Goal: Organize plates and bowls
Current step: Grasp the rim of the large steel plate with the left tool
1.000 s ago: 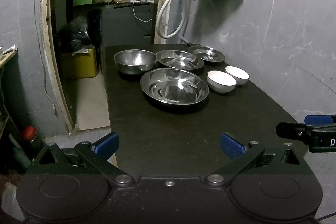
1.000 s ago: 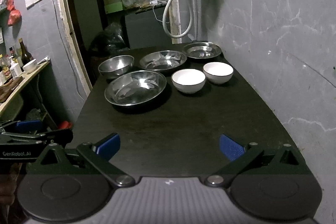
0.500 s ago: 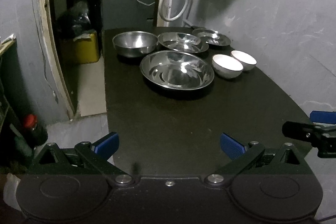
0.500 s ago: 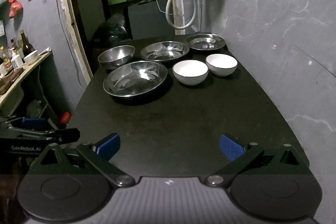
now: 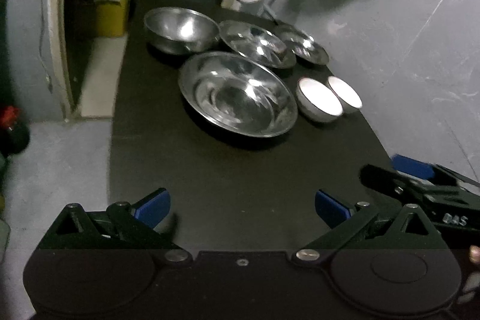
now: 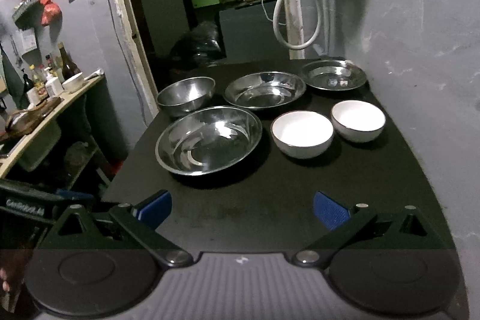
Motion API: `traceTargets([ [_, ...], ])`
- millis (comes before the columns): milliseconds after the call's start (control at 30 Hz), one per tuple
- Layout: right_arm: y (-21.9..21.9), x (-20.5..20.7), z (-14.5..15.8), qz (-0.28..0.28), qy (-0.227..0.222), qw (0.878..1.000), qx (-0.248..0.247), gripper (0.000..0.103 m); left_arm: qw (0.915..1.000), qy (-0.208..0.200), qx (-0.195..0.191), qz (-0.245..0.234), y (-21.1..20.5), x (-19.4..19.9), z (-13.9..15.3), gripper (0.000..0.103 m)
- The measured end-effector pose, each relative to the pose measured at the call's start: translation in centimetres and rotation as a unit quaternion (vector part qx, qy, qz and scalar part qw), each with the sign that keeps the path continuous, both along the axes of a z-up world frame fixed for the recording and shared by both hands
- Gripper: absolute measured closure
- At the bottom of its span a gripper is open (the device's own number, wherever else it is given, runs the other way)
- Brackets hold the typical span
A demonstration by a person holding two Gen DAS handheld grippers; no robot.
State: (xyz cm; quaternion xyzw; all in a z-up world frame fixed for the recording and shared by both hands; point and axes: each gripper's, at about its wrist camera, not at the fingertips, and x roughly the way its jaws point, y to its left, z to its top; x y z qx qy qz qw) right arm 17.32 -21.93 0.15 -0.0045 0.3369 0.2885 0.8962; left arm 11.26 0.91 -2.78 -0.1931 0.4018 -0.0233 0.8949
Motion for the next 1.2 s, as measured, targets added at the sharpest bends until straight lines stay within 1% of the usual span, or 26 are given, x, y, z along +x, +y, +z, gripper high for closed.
traceTargets([
  [100,-0.1,1.4,-0.5,0.004,0.006,1.0,0.015,0.0,0.9999,0.006,0.005,0.008,-0.1,0.8,0.4,0.001],
  [233,-0.1,2.8,-1.1,0.006,0.003,1.0,0.029,0.0,0.9987,0.023,0.011,0.045,0.4,1.7,0.8,0.001],
  [300,0.0,3.4,-1.2,0.003,0.007,0.999,0.038,0.0,0.9979,0.032,0.015,0.055,0.9,2.0,1.1,0.002],
  [333,0.2,3.9,-1.2,0.0,0.01,0.999,0.04,0.0,0.9975,0.034,0.023,0.058,1.2,2.4,1.4,0.002],
  [433,0.5,5.1,-0.7,-0.008,0.004,0.998,0.055,0.0,0.9973,0.026,0.038,0.057,2.3,3.9,2.5,0.002],
  [533,1.2,6.6,-0.5,-0.017,-0.013,0.998,0.061,0.0,0.9979,0.004,0.05,0.042,3.7,6.4,3.6,0.002],
  [633,2.0,8.7,-0.1,-0.036,-0.022,0.998,0.051,0.0,0.997,-0.021,0.069,0.027,5.2,10.2,5.0,0.002],
  [767,2.9,11.7,0.2,-0.044,-0.036,0.998,0.039,0.0,0.994,-0.051,0.097,0.008,6.0,16.2,6.4,0.001],
  [900,3.5,14.6,-0.1,-0.062,-0.027,0.997,0.025,0.0,0.9903,-0.036,0.133,-0.016,6.1,22.6,7.5,0.002],
  [1000,4.0,16.4,-0.8,-0.074,-0.01,0.997,0.026,0.0,0.9891,-0.031,0.14,-0.035,6.2,26.7,7.5,0.002],
  [1100,4.7,18.3,-1.3,-0.081,-0.002,0.997,0.022,0.0,0.9881,0.001,0.145,-0.051,6.0,30.8,6.2,0.002],
  [1200,5.6,20.3,-2.0,-0.091,0.011,0.996,0.004,0.001,0.9882,0.055,0.13,-0.059,6.2,34.6,3.8,0.006],
])
